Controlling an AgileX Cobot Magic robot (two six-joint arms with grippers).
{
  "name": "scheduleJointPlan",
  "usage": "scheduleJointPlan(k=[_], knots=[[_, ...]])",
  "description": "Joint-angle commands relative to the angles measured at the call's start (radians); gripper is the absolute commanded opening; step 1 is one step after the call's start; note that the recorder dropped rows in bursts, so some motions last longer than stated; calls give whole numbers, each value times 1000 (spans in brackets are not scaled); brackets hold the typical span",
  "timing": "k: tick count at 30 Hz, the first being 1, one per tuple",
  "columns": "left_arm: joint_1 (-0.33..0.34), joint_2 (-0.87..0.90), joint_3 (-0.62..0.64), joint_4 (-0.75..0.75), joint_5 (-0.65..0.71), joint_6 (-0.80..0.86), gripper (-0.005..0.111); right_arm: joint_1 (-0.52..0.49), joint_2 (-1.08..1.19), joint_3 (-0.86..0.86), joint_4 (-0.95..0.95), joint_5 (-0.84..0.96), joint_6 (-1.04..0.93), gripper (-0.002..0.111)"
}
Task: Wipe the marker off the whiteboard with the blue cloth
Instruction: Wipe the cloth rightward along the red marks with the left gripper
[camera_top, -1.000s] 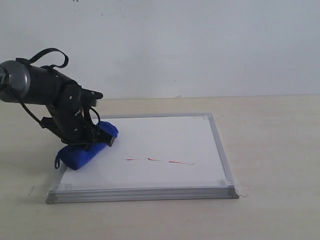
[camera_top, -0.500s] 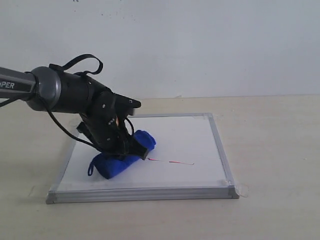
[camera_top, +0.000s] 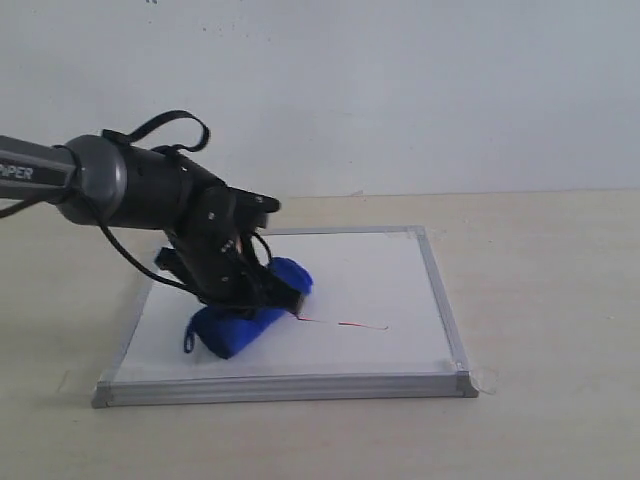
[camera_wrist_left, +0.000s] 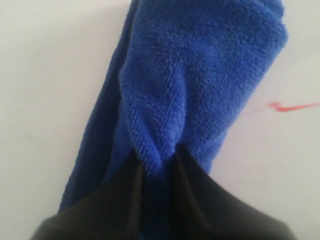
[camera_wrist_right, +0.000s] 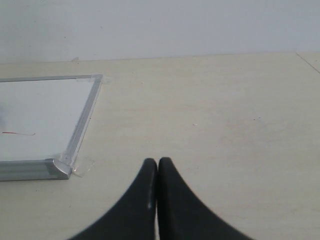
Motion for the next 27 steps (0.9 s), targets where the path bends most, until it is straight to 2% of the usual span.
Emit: scheduleJointPlan(k=[1,5,8,11,16,19,23,27], knots=[[-146,21,12,-65,-28,64,4,-8,-5,0,-6,-5,0,0],[-190,21,12,-29,-34,105,4,-8,-5,0,-6,-5,0,0],[-167,21,12,82,-32,40,4,-8,-5,0,-6,-5,0,0],[-99,21,12,163,-18,-86,4,-8,-5,0,-6,-5,0,0],[58,21,12,171,31,-181,4,-8,-5,0,-6,-5,0,0],[102,17,12,162,58,-200,4,-8,-5,0,-6,-5,0,0],[71,13,12,107,46,-169,4,-8,-5,0,-6,-5,0,0],[-15,14,12,9,-23,-81,4,-8,-5,0,-6,-5,0,0]])
